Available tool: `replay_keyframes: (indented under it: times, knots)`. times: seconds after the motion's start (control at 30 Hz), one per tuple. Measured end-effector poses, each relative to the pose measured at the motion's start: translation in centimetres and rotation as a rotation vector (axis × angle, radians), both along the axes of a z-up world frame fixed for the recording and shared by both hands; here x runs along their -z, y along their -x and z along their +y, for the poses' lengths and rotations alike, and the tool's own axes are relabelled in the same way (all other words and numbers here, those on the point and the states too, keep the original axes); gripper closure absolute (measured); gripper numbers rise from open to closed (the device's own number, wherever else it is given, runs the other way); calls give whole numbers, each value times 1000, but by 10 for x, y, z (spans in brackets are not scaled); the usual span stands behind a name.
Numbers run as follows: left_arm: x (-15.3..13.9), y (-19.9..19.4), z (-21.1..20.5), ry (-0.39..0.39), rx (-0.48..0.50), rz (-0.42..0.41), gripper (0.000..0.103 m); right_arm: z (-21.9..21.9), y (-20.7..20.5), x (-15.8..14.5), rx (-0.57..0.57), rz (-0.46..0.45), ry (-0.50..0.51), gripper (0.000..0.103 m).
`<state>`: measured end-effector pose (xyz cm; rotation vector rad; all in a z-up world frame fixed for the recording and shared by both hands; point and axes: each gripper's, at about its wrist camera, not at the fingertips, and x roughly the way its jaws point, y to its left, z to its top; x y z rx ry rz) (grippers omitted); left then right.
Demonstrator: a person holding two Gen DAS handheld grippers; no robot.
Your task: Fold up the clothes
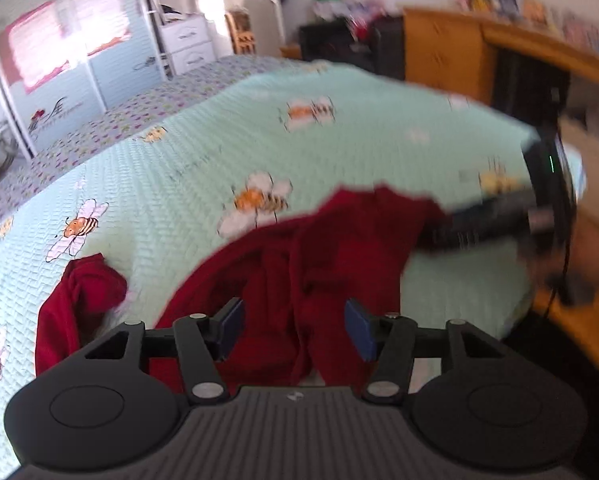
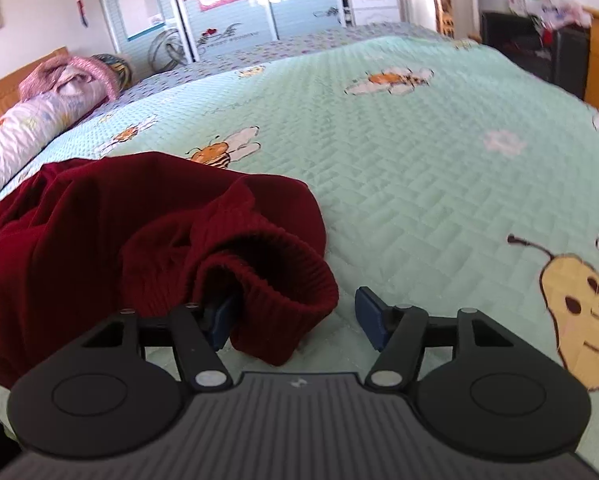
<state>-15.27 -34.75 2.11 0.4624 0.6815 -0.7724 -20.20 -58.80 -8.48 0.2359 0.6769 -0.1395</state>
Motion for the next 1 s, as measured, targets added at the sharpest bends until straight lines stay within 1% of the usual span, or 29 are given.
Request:
replay_keyframes:
  times: [0.03,0.07,0.1,0.13,0.17,0.2,0.27,0.3,0.37,0.4,0.43,0.47,0.57,0.63,0.7,0.77,0.87,0.9,0.97,1.0]
  knots:
    - [5,0,2,9,-2,37,44,1,0,0,-7,-4,12,43]
    - [9,-2,4,35,-11,94,43,3,-1,0,-16,-9,24,47]
    - [13,-5,6,63,-28,146,43,4,-2,-1,-27,-15,32,54]
    - [19,-9,7,93,-51,194,43,5,-3,-1,-33,-21,37,59]
    - [24,-13,9,123,-73,243,43,5,-4,-1,-34,-24,39,69]
    - [29,-18,10,146,-98,275,43,5,-5,0,-36,-26,36,76]
    - [41,-29,9,180,-142,324,43,7,-4,-2,-32,-38,42,79]
    - [47,-35,9,193,-152,349,45,8,-3,-3,-27,-48,52,80]
    - [56,-43,8,221,-158,405,65,12,-1,-8,-17,-67,99,81]
    - [57,-45,8,239,-154,430,78,14,-1,-13,-14,-78,138,81]
    - [59,-47,8,256,-151,456,80,16,-2,-18,-12,-89,182,81]
    - [60,-49,9,273,-148,482,80,17,-3,-23,-9,-101,227,81]
    - [51,-43,7,311,-107,495,80,10,-15,-42,15,-151,342,82]
    - [41,-38,9,353,-65,510,80,-2,-28,-57,47,-184,407,82]
    - [31,-33,12,399,-22,520,80,-19,-45,-78,93,-220,458,82]
    - [21,-25,14,436,5,509,79,-37,-64,-99,142,-257,507,82]
    - [9,-16,23,478,26,479,70,-70,-94,-136,231,-307,562,82]
    - [7,-14,26,484,30,470,66,-82,-102,-149,268,-330,572,82]
    - [5,-11,28,472,36,456,64,-107,-114,-172,355,-373,588,82]
    - [7,-11,29,461,37,452,64,-124,-121,-178,403,-355,583,81]
